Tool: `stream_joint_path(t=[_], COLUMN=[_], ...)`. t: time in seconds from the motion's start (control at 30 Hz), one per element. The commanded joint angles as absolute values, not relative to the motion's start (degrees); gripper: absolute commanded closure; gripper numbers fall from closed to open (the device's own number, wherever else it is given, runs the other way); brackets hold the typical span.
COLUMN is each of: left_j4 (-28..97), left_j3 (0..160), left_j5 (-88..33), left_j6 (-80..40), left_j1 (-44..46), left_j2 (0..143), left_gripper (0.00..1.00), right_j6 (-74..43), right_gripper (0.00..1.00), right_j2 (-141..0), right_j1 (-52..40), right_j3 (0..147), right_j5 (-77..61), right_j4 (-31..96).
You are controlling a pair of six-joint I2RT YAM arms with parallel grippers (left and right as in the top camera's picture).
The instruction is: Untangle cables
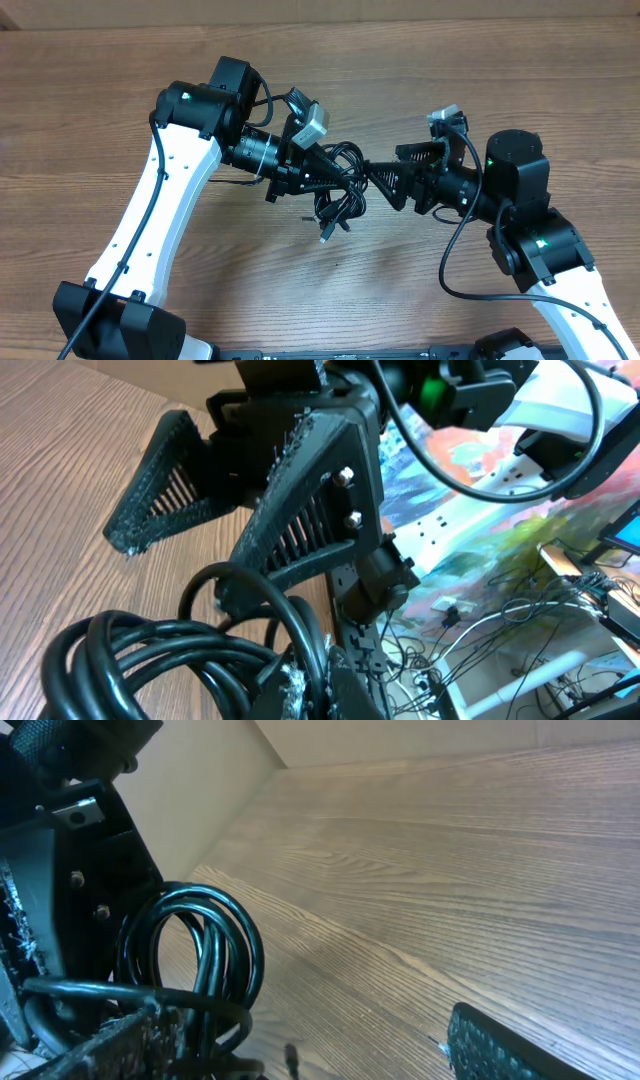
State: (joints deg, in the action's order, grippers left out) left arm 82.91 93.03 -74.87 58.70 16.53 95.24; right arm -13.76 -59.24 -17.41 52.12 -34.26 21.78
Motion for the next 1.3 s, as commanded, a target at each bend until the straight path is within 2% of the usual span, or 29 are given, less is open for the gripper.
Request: stream_joint_path(t=[0.0, 0.17, 0.4, 0.63, 0.83, 1.1, 1.27], left_j4=[82.7, 82.6, 82.5, 83.6, 83.8, 83.8, 84.2], left_j3=[94.7, 94.7, 94.7, 94.7, 94.7, 94.7, 94.7], left_j5=[-82.5, -83.2, -83.0, -80.6, -77.5, -74.5, -74.2], left_j6=[61.8, 61.8, 61.8, 61.7, 61.4, 55.9, 54.8], left_j1=[17.3, 19.8, 23.0, 22.9, 21.5, 17.1, 14.8], left_j2=[93.6, 93.6, 93.6, 93.6, 93.6, 93.6, 93.6], left_gripper=[0.96, 0.96, 0.96, 0.96, 0.96, 0.96, 0.96], right_j6=[-13.2, -13.5, -15.8, -23.3, -24.0, -23.5, -17.6], right_gripper=[0.16, 0.16, 0.15, 0.14, 0.13, 0.13, 0.13], right_j2=[-58.6, -58.7, -61.2, -65.3, -65.6, -65.5, -65.0], right_j1=[-18.6, -18.6, -18.6, -18.6, -18.6, -18.6, -18.6], right_j3=[52.6, 52.6, 52.6, 52.6, 52.6, 52.6, 52.6], right_j5=[-34.5, -28.9, -13.3, 2.9, -0.5, -13.2, -25.1], right_j4=[20.6, 17.6, 17.5, 23.9, 29.9, 37.6, 37.6])
